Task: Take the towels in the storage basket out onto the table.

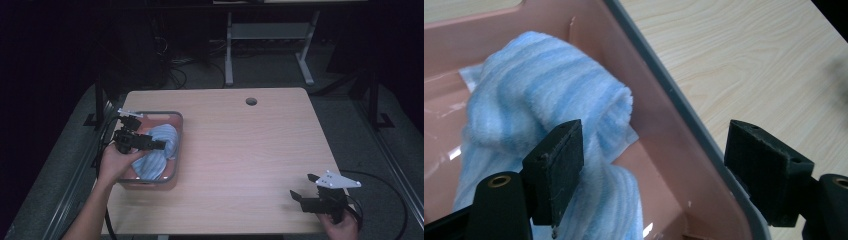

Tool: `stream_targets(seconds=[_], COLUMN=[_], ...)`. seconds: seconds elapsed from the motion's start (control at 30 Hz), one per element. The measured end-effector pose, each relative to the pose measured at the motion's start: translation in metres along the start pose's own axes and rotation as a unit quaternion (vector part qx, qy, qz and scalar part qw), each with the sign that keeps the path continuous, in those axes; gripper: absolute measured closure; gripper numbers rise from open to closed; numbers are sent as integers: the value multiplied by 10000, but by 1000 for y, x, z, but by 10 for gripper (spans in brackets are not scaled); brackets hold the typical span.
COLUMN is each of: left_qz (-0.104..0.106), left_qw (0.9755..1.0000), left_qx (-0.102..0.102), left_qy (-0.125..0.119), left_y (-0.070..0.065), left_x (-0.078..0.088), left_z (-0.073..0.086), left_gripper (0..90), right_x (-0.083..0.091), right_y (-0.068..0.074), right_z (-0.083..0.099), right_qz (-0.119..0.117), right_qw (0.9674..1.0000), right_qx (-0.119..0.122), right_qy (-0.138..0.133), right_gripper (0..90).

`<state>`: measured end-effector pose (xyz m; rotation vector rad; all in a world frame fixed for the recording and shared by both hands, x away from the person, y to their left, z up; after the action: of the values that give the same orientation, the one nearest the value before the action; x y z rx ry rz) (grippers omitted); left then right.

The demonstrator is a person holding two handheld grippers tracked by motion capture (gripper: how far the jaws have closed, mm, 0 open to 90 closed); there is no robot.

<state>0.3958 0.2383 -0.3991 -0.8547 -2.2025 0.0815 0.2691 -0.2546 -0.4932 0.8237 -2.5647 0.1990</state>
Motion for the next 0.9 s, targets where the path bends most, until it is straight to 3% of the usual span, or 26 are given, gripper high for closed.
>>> stream_targets(seconds=[0.2, 0.4, 0.9], left_qz=[-153, -301, -595], left_qw=[9998, 9994, 9972], left_qx=[131, 104, 129], left_qy=[7, 162, 427], left_y=[10, 17, 22], left_x=[-2, -7, -20], left_z=[6, 12, 18], left_gripper=[236, 268, 378], right_x=[0, -1, 2], right_y=[1, 1, -2], right_z=[0, 0, 0], right_qz=[0, -3, 32], right_qw=[10000, 10000, 10000], right_qx=[14, 11, 25], right_qy=[10, 12, -16], right_gripper=[142, 142, 142])
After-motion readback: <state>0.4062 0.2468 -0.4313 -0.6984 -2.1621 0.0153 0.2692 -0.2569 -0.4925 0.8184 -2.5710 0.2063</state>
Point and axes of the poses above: each handheld gripper's, and its own axes: x roughly backward along the jaws, z roughly out of its underside, y roughly to its left, the point moved 6 cm from there along -x, roughly forward along the jaws, and after that the axes turned 10 degrees about -y, right-handed, at the moved point
